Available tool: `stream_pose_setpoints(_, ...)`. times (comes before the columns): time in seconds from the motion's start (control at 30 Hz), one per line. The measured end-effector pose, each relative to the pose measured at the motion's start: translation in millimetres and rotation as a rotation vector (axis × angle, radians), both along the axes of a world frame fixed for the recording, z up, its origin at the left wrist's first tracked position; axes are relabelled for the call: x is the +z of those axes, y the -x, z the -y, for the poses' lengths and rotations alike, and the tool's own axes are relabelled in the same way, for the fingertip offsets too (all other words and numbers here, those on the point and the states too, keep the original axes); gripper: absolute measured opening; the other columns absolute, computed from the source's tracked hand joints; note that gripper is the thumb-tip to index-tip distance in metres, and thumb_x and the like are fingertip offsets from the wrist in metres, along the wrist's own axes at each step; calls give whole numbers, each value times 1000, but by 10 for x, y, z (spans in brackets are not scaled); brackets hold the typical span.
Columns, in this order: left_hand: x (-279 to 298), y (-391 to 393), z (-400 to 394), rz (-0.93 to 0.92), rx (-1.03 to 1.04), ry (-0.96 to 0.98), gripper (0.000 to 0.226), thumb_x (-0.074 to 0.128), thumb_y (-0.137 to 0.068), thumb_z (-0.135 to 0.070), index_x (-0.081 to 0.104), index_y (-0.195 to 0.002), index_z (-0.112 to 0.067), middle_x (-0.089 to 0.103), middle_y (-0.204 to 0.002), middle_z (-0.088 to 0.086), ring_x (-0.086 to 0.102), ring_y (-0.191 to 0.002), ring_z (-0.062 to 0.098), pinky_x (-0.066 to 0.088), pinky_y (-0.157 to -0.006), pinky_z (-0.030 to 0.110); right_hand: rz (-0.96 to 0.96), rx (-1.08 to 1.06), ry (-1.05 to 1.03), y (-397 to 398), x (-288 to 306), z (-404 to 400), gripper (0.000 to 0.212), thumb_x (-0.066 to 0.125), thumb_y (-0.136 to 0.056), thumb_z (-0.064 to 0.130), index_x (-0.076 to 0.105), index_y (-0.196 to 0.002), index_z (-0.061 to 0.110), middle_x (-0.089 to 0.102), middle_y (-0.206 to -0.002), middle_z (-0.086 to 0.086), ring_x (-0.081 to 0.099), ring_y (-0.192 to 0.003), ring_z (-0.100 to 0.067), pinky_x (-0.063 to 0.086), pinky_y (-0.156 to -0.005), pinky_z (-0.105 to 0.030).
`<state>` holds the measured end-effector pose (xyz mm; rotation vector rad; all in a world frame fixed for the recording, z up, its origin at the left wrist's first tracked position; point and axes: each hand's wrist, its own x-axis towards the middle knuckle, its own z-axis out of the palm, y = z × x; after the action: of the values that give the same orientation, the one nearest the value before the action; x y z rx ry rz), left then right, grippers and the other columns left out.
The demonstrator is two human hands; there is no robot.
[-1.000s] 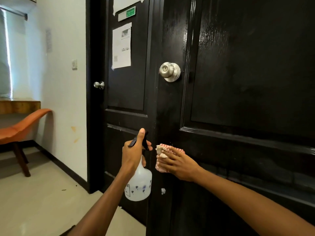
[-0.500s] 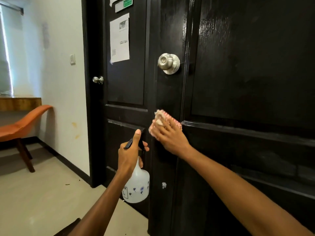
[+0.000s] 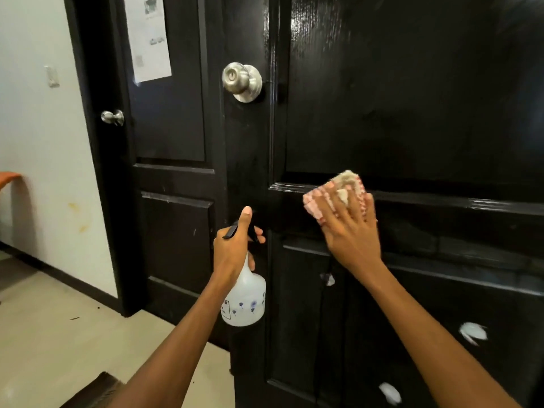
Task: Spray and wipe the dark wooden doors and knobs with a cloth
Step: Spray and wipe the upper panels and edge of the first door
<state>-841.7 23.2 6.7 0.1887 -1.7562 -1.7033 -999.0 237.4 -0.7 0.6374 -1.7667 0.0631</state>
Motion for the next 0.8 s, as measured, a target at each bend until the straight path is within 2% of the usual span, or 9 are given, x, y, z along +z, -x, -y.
stream_pose_setpoints(0.1, 13, 80, -142, -7, -44, 21, 70, 50, -93, -69, 75, -86, -4, 78, -84, 11, 53, -39, 25, 45, -44, 33, 113, -158, 334, -115, -417, -680, 65, 47, -105, 39, 21, -162, 21, 15, -169, -11, 5, -154, -42, 3, -121, -66)
stream_pose_setpoints(0.17, 15, 104, -176, -9, -68, 35, 69, 50, -95, -68, 75, -87, -4, 78, -84, 11, 53, -40, 26, 45, -44, 32, 226, -217, 558, -218, -653, -888, 70, 40, -107, 45, 9, -163, 17, 3, -169, -16, -5, -154, -43, 3, -120, -68)
stream_pose_setpoints(0.3, -8, 105, -142, -19, -73, 40, 68, 49, -97, -66, 74, -88, -4, 77, -84, 13, 51, -40, 25, 43, -41, 29, 329, -138, 701, -216, -583, -510, 71, 33, -107, 48, -2, -163, 21, -5, -169, -15, -2, -152, -51, 5, -115, -74)
stream_pose_setpoints(0.37, -43, 83, -102, -25, -66, 43, 68, 48, -95, -66, 73, -88, -3, 77, -84, 14, 51, -39, 23, 42, -39, 28, 319, -69, 568, -186, -461, -110, 65, 35, -106, 45, 12, -163, 23, 7, -169, -13, 8, -151, -51, 5, -117, -73)
stream_pose_setpoints(0.47, -105, 67, -41, -51, -19, 2, 70, 48, -93, -66, 73, -89, -2, 76, -83, 15, 51, -38, 22, 43, -39, 28, 148, 37, 118, -148, -424, 543, 60, 51, -99, 33, 37, -157, 24, 31, -164, -8, 19, -152, -44, 2, -122, -64)
stream_pose_setpoints(0.53, -135, 82, -25, -62, 37, -12, 69, 46, -95, -66, 74, -88, -3, 77, -82, 14, 52, -38, 23, 45, -41, 29, 95, 87, -148, -129, -454, 799, 65, 55, -95, 28, 35, -157, 26, 33, -163, -4, 17, -154, -37, -6, -124, -57)
stream_pose_setpoints(0.6, -152, 95, -25, -68, 63, -9, 70, 45, -93, -68, 74, -87, -5, 77, -82, 12, 52, -39, 23, 46, -42, 30, 81, 64, -311, -50, -467, 825, 65, 53, -98, 32, 30, -159, 27, 28, -166, -3, 11, -156, -32, -3, -125, -57)
stream_pose_setpoints(0.7, -198, 110, -63, -51, 71, -12, 69, 44, -95, -66, 73, -87, -5, 77, -83, 11, 52, -38, 23, 46, -41, 29, 62, 103, -289, 38, -485, 512, 57, 53, -100, 35, 40, -155, 27, 37, -162, -1, 15, -155, -30, 9, -124, -60)
stream_pose_setpoints(0.8, -268, 154, -201, -34, 24, -45, 70, 46, -97, -66, 73, -86, -3, 77, -83, 13, 50, -37, 24, 44, -41, 30, 45, 61, -115, 50, -551, -143, 54, 57, -99, 36, 47, -152, 27, 40, -160, -3, 20, -154, -32, 16, -120, -66)
